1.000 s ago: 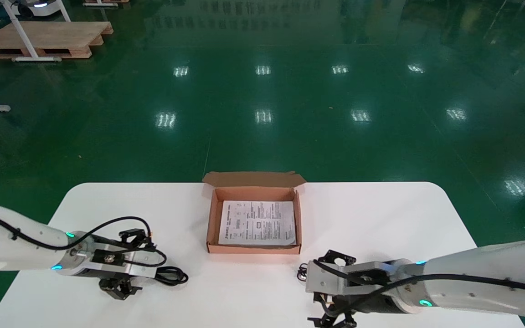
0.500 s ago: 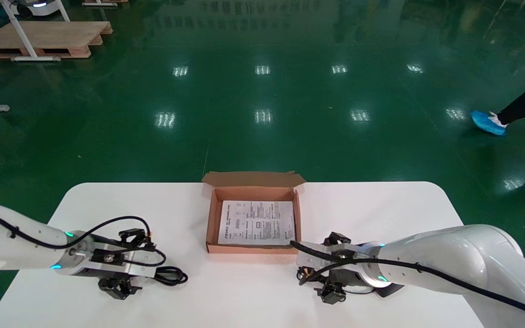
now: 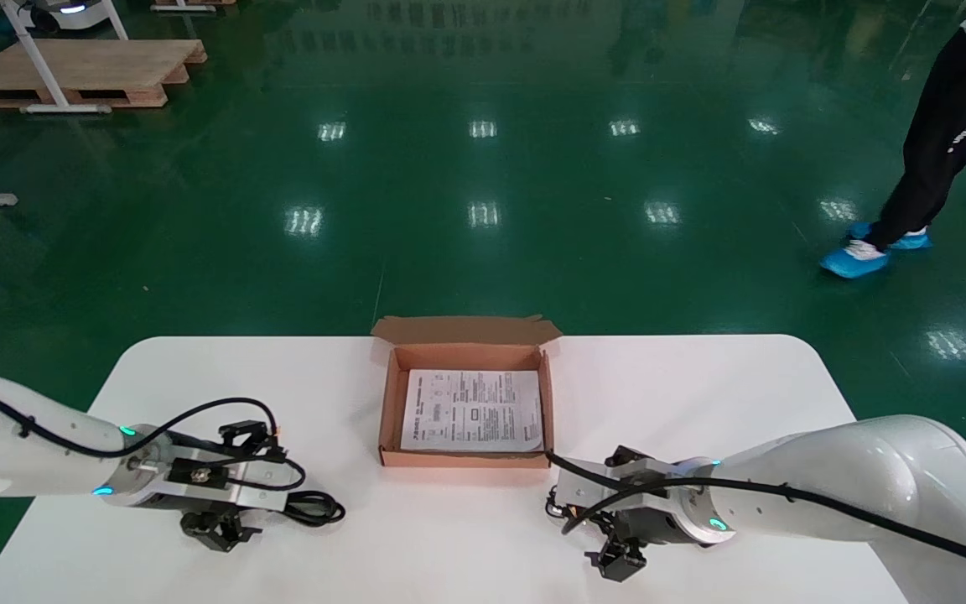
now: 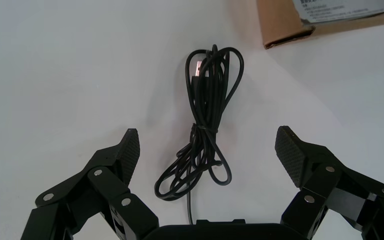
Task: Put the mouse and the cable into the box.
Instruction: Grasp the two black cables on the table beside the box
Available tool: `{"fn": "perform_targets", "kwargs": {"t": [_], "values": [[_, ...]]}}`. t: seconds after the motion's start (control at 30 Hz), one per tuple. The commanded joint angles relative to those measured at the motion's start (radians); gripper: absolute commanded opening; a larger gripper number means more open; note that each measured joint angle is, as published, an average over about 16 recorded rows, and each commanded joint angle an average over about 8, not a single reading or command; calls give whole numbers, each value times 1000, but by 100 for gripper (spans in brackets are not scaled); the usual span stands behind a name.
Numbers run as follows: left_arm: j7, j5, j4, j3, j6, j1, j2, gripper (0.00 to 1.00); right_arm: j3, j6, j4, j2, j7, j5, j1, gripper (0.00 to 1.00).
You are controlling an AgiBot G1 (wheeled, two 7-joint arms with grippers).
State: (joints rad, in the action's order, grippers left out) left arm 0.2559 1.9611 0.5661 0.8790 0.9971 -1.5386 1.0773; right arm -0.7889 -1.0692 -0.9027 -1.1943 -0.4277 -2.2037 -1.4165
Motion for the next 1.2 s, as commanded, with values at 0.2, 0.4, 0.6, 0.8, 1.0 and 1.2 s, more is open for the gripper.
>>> {"fn": "perform_targets", "kwargs": {"t": [0.2, 0.4, 0.6, 0.8, 1.0, 1.2], "values": [[2, 0, -3, 0, -1, 0, 1, 96, -2, 5, 0, -3, -14, -10, 5, 100], [2, -1, -3, 0, -1, 0, 1, 23, -2, 6, 0, -3, -14, -11, 5, 30], [2, -1, -3, 0, 0, 0, 1, 0, -1, 5, -1, -2, -13, -9, 5, 0], [1, -1, -3, 0, 0, 0, 0, 0, -1, 4, -1, -2, -13, -8, 5, 0], [1, -1, -3, 0, 0, 0, 0, 0, -1, 4, -2, -1, -12, -7, 5, 0], [1, -1, -2, 0, 0, 0, 0, 0, -1, 3, -2, -1, -12, -7, 5, 0]]}}
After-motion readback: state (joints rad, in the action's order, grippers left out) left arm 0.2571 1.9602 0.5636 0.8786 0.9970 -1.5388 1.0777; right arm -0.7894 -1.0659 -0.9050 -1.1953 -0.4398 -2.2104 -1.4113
